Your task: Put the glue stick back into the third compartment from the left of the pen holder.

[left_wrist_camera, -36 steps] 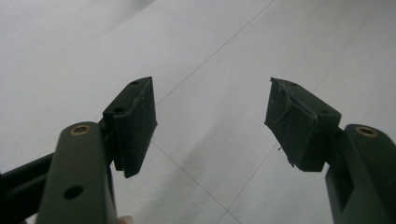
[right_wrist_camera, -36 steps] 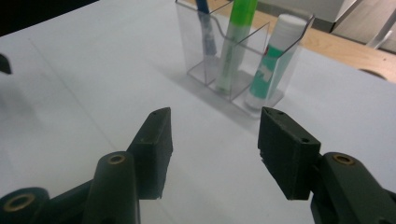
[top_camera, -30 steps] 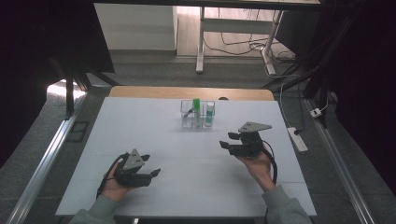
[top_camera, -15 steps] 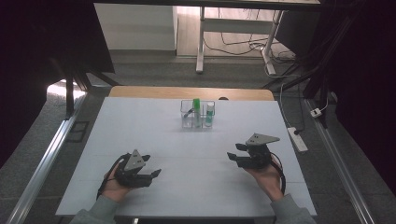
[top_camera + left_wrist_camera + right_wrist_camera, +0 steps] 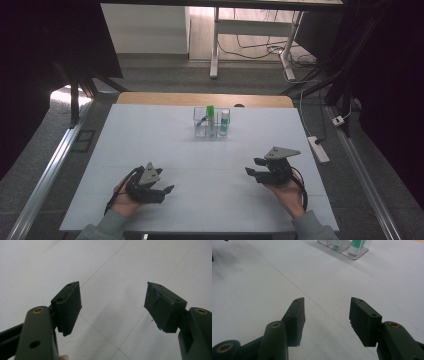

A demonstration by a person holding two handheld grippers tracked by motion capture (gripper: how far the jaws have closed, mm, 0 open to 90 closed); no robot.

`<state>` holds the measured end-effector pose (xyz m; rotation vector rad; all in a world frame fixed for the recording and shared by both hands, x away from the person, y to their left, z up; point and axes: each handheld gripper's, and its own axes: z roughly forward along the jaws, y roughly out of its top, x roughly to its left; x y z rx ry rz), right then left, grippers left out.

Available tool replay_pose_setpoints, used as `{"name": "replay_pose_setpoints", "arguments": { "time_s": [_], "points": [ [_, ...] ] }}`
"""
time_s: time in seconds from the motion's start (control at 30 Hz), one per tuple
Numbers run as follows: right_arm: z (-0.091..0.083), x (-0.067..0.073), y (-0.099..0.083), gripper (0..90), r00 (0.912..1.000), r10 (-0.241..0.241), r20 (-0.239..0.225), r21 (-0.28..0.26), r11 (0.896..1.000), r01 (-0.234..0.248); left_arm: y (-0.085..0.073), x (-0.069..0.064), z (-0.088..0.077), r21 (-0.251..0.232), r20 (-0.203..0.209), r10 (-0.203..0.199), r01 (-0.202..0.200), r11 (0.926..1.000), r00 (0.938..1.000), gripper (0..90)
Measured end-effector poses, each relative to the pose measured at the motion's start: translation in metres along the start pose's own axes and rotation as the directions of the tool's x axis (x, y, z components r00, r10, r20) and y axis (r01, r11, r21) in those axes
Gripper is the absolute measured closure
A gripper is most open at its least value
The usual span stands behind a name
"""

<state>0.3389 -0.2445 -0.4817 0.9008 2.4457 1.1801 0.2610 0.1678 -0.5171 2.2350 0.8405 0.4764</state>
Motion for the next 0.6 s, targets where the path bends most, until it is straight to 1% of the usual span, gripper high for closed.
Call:
{"name": "replay_pose_setpoints", "arguments": {
  "time_s": [0.2,0.43,0.6],
  "points": [
    [0.0012,0.0006,-0.0007,46.6,1.0000,-0.009,0.000,0.010,1.000,0.009,0.0002,-0.0005,0.0004,0.003,-0.001,0.004,-0.004,1.0000,1.0000,29.3],
    [0.0042,0.0010,-0.0021,46.4,0.9999,-0.013,-0.011,0.020,1.000,0.013,0.0000,0.0007,-0.0001,-0.002,-0.005,-0.005,0.005,1.0000,1.0000,28.9],
    [0.0043,0.0024,-0.0019,46.3,0.9997,-0.020,-0.011,0.025,0.999,0.021,0.0006,0.0001,0.0012,0.004,-0.005,-0.002,0.002,1.0000,1.0000,28.8]
  ]
}}
